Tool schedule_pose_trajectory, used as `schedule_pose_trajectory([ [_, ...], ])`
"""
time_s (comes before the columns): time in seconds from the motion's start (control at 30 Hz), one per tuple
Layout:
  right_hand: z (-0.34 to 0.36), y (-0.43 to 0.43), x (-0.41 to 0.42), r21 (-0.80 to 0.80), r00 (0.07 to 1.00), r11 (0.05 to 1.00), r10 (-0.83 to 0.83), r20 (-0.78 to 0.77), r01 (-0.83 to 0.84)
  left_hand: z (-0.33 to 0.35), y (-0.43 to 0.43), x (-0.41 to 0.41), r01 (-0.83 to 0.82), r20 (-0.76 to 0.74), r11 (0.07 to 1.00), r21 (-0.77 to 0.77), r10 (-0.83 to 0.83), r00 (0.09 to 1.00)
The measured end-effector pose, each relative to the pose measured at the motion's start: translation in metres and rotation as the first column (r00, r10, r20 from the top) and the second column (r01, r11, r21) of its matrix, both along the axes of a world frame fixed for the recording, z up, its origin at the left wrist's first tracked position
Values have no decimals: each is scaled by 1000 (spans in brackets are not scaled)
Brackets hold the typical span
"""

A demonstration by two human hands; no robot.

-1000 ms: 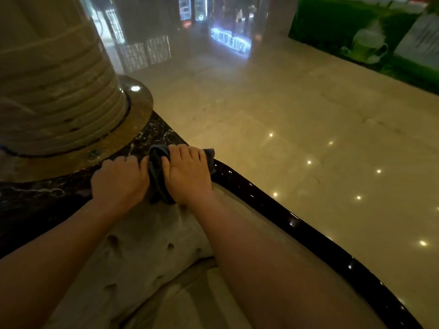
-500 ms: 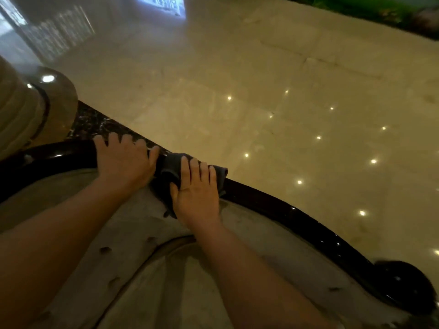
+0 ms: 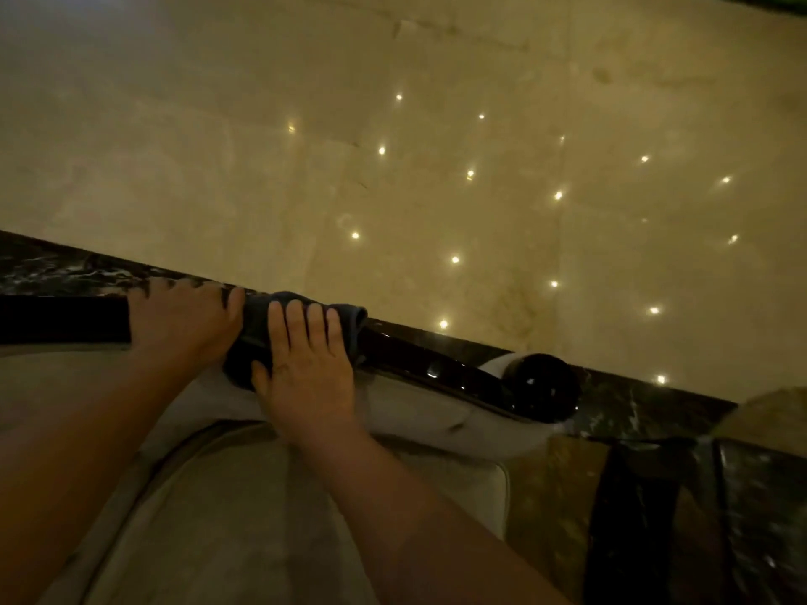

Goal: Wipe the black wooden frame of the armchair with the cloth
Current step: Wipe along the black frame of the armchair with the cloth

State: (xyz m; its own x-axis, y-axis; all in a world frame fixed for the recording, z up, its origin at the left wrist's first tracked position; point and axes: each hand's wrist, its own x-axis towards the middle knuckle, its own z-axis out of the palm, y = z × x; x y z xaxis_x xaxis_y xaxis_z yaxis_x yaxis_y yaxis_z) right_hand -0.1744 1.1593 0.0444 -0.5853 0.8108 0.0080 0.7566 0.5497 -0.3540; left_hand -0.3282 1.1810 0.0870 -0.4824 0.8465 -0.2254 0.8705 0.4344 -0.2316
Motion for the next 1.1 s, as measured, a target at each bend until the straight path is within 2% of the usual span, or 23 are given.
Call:
schedule_pose_trajectory([
  [0.3, -6, -3, 107, -23, 979, 980, -201, -30, 200, -15, 21, 92, 242, 186, 954, 176, -273, 944],
  [0.5, -27, -8, 177, -4, 954, 955, -298, 27, 298, -18, 26, 146, 313, 210, 940, 139, -336, 918],
  [0.63, -43, -14, 235, -50, 931, 933, -351, 102, 358, -22, 28, 157, 307, 208, 943, 127, -328, 921],
  [0.8, -54, -34, 270, -90, 936, 945, -295, 192, 316, -20, 36, 189, 310, 215, 943, 120, -329, 919],
  [0.97, -56, -41, 299, -110, 933, 949, -262, 246, 296, -31, 44, 215, 114, 203, 985, 126, -138, 969],
  [1.1, -47, -27, 298, -135, 913, 909, -372, 166, 395, -39, 47, 219, 24, 148, 981, 194, -54, 987],
])
